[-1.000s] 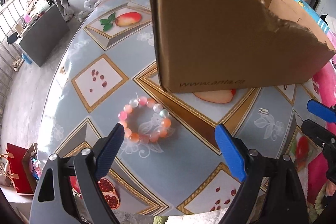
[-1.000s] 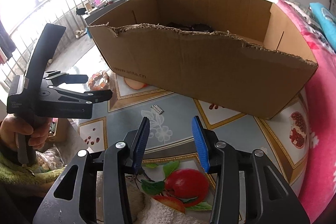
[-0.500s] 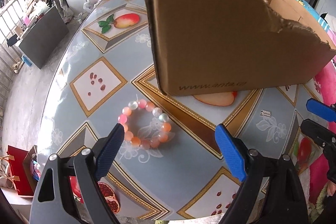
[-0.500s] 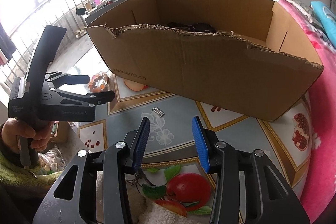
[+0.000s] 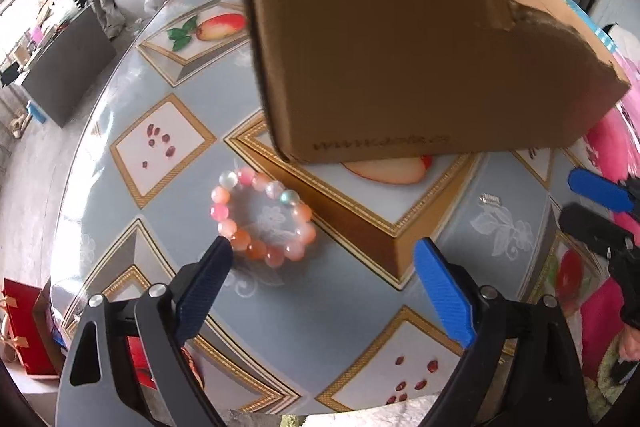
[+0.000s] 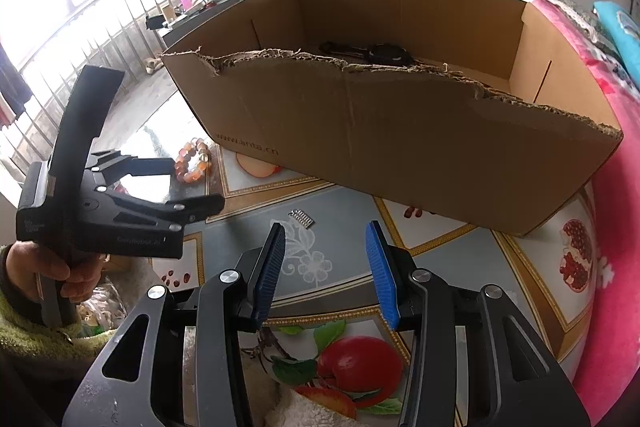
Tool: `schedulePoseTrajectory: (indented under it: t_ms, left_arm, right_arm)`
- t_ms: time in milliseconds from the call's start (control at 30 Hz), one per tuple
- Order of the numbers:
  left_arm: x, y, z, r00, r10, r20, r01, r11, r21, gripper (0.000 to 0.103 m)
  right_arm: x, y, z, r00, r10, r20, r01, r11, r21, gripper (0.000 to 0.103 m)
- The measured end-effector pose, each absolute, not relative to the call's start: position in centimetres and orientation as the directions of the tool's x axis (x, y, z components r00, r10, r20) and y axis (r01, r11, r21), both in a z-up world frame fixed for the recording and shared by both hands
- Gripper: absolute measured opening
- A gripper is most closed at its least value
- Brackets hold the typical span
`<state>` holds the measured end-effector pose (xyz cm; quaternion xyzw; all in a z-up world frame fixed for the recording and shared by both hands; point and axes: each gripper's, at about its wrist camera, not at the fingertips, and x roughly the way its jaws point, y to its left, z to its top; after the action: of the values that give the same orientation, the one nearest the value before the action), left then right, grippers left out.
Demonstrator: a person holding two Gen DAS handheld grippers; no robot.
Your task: Organize jewelry
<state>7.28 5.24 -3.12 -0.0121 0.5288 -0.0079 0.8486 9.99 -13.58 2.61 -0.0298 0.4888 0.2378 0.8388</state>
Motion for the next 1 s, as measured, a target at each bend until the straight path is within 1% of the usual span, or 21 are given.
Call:
schedulePoseTrajectory:
  t_ms: [133,300,367,467,700,767,833,900,1000]
  left_arm:
    - [6.2,4.5,-3.1,0.461,-0.066,-0.885,0.052,0.998,-0.048,0.090]
    - [4.5,3.4,-2.9,0.476,-0.165,-0.864,0.144,0.984,-0.109,0.090]
    - [4.0,2.9,-3.0,0.480,-0.181,-0.858,0.170,0.979,-0.112,0.090]
    - [3.5,2.6,-3.1,0.488,-0.171,-0.856,0.182,0.979,-0.092,0.091]
    - [3.3,2.6,-3.3,0.487,-0.162,-0.858,0.180,0.980,-0.083,0.094]
    - [3.3,2.2,-3.3,0.487,-0.159,-0.859,0.179,0.981,-0.080,0.094]
    - [3.3,1.9,-3.4,0.487,-0.161,-0.858,0.178,0.981,-0.083,0.094]
    - [3.4,2.2,-3.3,0.487,-0.162,-0.858,0.177,0.981,-0.085,0.094]
    - [3.4,2.1,-3.4,0.487,-0.165,-0.858,0.180,0.980,-0.086,0.095]
  right_arm:
    - [10.1,-14.0,2.6,0.411,0.371,-0.832,-0.423,0.887,0.187,0.041]
    - [10.3,-13.7,2.4,0.404,0.403,-0.821,-0.457,0.867,0.201,0.040]
    - [10.3,-13.2,2.1,0.397,0.421,-0.816,-0.484,0.851,0.204,0.034]
    - [10.6,-12.1,1.7,0.384,0.439,-0.812,-0.530,0.825,0.195,0.027]
    - [11.4,-9.3,0.0,0.370,0.407,-0.835,-0.623,0.775,0.101,0.017]
    - [11.7,-8.9,-0.5,0.357,0.397,-0.846,-0.636,0.766,0.091,0.009]
    - [11.6,-8.7,-0.6,0.372,0.386,-0.844,-0.645,0.762,0.064,0.008]
    - [11.4,-8.7,-0.4,0.382,0.369,-0.847,-0.646,0.763,0.040,0.002]
    - [11.3,-9.2,-0.3,0.379,0.368,-0.849,-0.629,0.776,0.056,0.000]
